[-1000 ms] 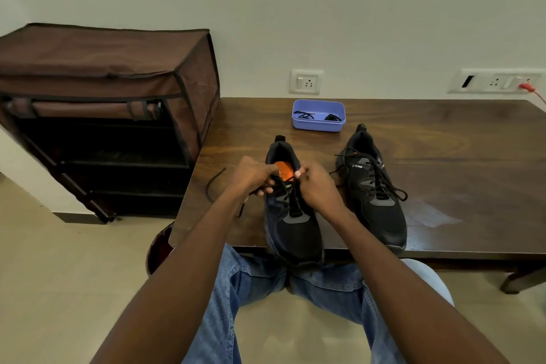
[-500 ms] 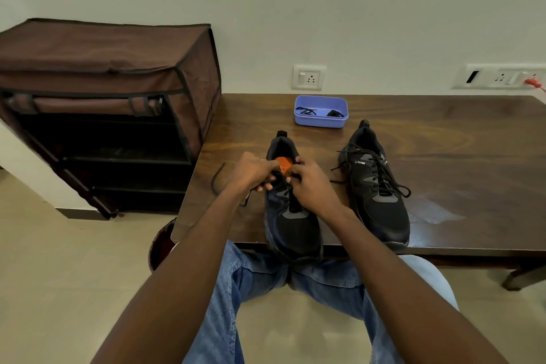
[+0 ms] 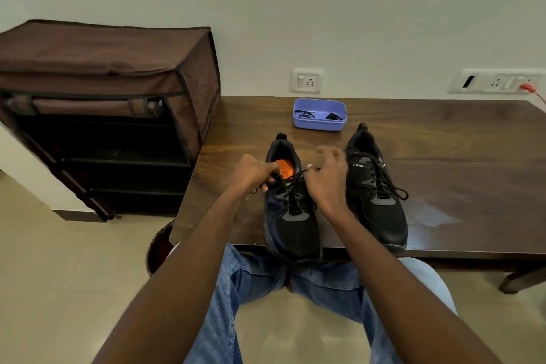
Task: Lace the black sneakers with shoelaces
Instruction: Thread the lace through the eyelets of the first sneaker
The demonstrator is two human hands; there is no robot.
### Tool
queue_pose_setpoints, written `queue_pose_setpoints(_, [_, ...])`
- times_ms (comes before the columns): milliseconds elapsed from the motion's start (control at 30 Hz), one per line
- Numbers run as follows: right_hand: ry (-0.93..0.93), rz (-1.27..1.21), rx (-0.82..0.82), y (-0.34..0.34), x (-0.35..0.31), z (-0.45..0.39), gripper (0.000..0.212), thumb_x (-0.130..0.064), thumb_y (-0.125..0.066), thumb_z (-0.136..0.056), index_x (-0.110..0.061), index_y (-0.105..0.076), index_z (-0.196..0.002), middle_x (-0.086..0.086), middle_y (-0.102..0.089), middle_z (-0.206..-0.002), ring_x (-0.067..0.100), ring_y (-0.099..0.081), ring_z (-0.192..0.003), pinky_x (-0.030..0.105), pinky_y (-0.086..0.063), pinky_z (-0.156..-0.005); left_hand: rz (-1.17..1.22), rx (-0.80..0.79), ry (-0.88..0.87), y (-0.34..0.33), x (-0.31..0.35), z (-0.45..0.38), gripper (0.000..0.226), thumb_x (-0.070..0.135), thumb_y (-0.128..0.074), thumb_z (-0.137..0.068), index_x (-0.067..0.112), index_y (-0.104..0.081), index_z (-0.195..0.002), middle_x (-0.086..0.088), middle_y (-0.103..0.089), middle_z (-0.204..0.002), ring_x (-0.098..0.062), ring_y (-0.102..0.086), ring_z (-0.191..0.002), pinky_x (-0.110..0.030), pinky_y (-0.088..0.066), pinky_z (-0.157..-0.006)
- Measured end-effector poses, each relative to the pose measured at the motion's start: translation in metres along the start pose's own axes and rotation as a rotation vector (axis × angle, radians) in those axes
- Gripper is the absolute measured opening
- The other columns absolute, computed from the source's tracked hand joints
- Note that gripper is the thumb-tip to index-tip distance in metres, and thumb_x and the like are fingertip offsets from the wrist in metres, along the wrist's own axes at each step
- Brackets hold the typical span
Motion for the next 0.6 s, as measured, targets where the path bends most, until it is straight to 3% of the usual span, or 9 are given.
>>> queue_pose_setpoints(67, [0.245, 0.106, -0.183, -0.012, -0.003, -0.002, 0.037, -0.004, -0.063, -0.087, -0.015, -0.068, -0.121, 0.007, -0.051, -0.131, 0.026, -0.048, -0.122, 0.044, -0.044, -0.102, -0.003, -0.001, -0.008, 0.000, 0.000, 0.000, 0.023, 0.025, -0.070, -0.088, 0.002, -0.074, -0.086, -0.011, -0.073, -0.075, -0.008, -0.047, -0.039, -0.018, -0.027, -0.033])
queue_pose_setpoints(133, [0.301, 0.229, -0.335, -0.025, -0.001, 0.000, 0.030, -0.005, -0.062, -0.085, -0.015, -0.074, -0.110, 0.009, -0.058, -0.124, 0.031, -0.053, -0.115, 0.047, -0.046, -0.095, -0.007, 0.003, -0.009, 0.001, -0.001, 0.001, 0.024, 0.025, -0.070, -0.088, 0.001, -0.074, -0.086, -0.014, -0.075, -0.079, -0.008, -0.046, -0.039, -0.018, -0.027, -0.033])
queue_pose_setpoints(267, [0.320, 0.247, -0.331, -0.025, -0.003, 0.006, 0.015, -0.008, -0.061, -0.091, -0.007, -0.074, -0.096, 0.006, -0.061, -0.120, 0.027, -0.056, -0.113, 0.046, -0.045, -0.094, -0.011, 0.015, -0.004, 0.000, 0.000, -0.001, 0.024, 0.023, -0.070, -0.085, -0.001, -0.075, -0.085, -0.015, -0.075, -0.080, -0.011, -0.046, -0.039, -0.020, -0.026, -0.034])
queue_pose_setpoints(333, [0.260, 0.188, -0.209, -0.016, -0.007, 0.006, 0.016, -0.007, -0.058, -0.092, -0.012, -0.073, -0.092, 0.001, -0.062, -0.117, 0.023, -0.056, -0.112, 0.047, -0.043, -0.098, 0.002, 0.009, 0.001, 0.001, 0.000, 0.000, 0.022, 0.021, -0.070, -0.085, -0.001, -0.074, -0.085, -0.012, -0.074, -0.076, -0.009, -0.045, -0.037, -0.019, -0.026, -0.032])
queue_pose_setpoints(400, [0.128, 0.058, 0.057, -0.002, -0.011, 0.007, 0.017, -0.005, -0.054, -0.095, -0.013, -0.067, -0.090, -0.002, -0.059, -0.111, 0.022, -0.057, -0.105, 0.036, -0.046, -0.091, 0.003, -0.001, 0.001, 0.001, 0.001, 0.000, 0.020, 0.020, -0.070, -0.085, 0.000, -0.074, -0.085, -0.009, -0.072, -0.074, -0.008, -0.043, -0.036, -0.018, -0.026, -0.032])
queue_pose_setpoints(467, [-0.110, -0.153, 0.296, 0.014, -0.013, 0.006, 0.015, -0.006, -0.049, -0.098, -0.011, -0.064, -0.098, 0.001, -0.055, -0.118, 0.023, -0.055, -0.109, 0.023, -0.041, -0.085, 0.001, -0.008, 0.004, 0.001, 0.002, 0.001, 0.018, 0.019, -0.070, -0.085, 0.001, -0.073, -0.084, -0.008, -0.071, -0.072, -0.007, -0.042, -0.035, -0.017, -0.026, -0.032])
queue_pose_setpoints(500, [-0.240, -0.247, 0.368, 0.021, -0.011, 0.003, 0.017, -0.008, -0.047, -0.100, -0.010, -0.063, -0.103, 0.003, -0.053, -0.123, 0.024, -0.053, -0.113, 0.023, -0.037, -0.087, 0.003, -0.009, 0.006, 0.001, 0.002, 0.001, 0.018, 0.019, -0.070, -0.085, 0.001, -0.073, -0.084, -0.008, -0.070, -0.071, -0.007, -0.042, -0.034, -0.017, -0.026, -0.032])
queue_pose_setpoints(600, [-0.427, -0.153, 0.364, 0.031, -0.004, -0.005, 0.023, -0.007, -0.047, -0.099, -0.012, -0.061, -0.116, 0.007, -0.047, -0.136, 0.028, -0.045, -0.128, 0.036, -0.030, -0.106, 0.009, -0.013, 0.007, 0.001, 0.001, 0.000, 0.019, 0.019, -0.070, -0.084, 0.001, -0.074, -0.084, -0.008, -0.071, -0.071, -0.008, -0.042, -0.035, -0.018, -0.025, -0.032])
Point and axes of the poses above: each hand's wrist, its own z-axis away from the middle knuckle, its own y-axis out of the back of the hand, x = y × z, the point moved 2 cm from there along -z, towards the middle knuckle
